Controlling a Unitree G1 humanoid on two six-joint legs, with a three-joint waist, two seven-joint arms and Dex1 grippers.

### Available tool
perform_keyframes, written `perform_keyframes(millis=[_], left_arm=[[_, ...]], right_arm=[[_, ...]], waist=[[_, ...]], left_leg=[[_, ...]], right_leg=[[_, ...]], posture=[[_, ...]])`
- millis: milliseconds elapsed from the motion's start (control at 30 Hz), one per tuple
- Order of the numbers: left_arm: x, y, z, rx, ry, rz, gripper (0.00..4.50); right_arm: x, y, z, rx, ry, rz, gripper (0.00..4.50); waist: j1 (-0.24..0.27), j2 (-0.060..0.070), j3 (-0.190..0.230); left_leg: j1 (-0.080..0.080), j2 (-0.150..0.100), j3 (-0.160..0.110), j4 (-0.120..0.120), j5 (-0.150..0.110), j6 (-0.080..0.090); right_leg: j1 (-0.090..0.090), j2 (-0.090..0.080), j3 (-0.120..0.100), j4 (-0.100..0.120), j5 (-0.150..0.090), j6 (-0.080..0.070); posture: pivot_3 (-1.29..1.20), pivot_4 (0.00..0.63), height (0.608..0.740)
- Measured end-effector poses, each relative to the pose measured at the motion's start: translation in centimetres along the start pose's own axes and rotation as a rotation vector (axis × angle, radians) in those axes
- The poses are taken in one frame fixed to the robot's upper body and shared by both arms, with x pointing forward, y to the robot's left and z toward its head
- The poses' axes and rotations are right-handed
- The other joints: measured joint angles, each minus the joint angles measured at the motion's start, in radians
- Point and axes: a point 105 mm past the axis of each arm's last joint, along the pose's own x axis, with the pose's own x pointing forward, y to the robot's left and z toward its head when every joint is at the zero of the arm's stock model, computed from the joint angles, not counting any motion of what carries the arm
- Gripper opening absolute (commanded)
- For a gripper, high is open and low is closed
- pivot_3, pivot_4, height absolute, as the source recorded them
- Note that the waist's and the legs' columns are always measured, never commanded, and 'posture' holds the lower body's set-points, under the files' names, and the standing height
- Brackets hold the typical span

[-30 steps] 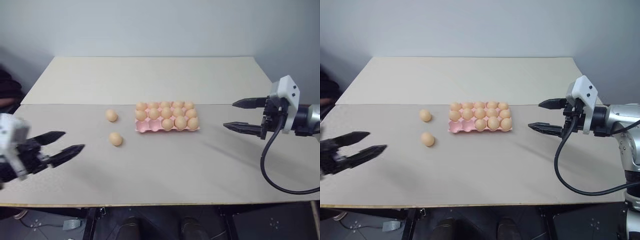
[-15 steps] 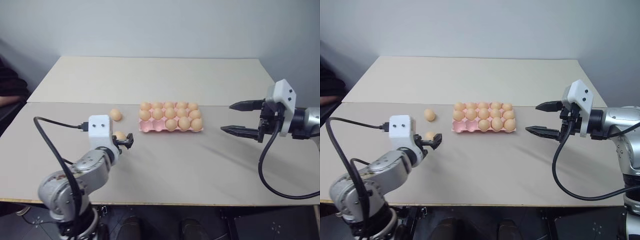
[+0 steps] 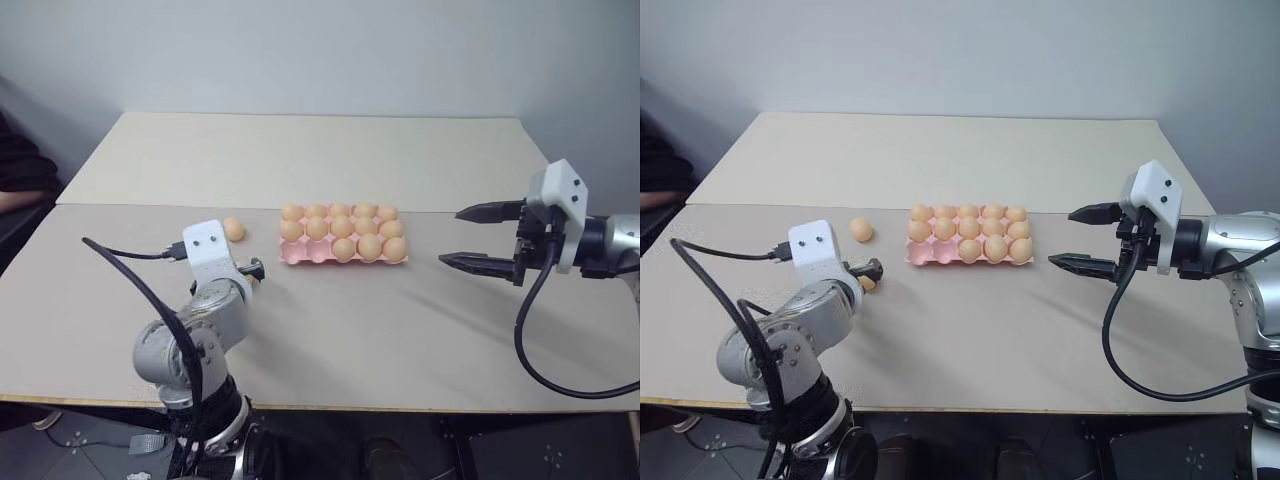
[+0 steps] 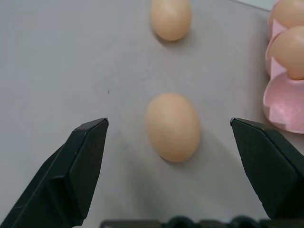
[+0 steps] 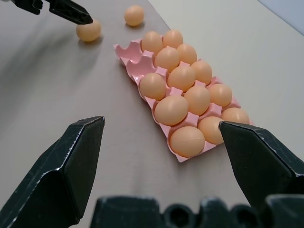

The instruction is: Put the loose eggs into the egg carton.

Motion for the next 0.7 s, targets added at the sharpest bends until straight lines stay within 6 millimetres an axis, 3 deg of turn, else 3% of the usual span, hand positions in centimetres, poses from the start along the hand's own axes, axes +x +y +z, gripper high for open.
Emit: perform_keyframes(millis=[700], left_arm=[[3.9, -1.5, -0.8, -0.017, 0.036, -0.037, 4.50]], right_arm=[[0.5, 1.0, 0.7, 0.011, -0.002, 0.008, 4.48]], waist=[[0.001, 0.000, 0.000]], left_leg=[[-0.001, 0.000, -0.001, 0.000, -0.003, 0.004]], right_leg=[[0.000, 0.000, -0.001, 0.000, 0.000, 0.000]], posture=[[0.00, 0.150, 0.740]])
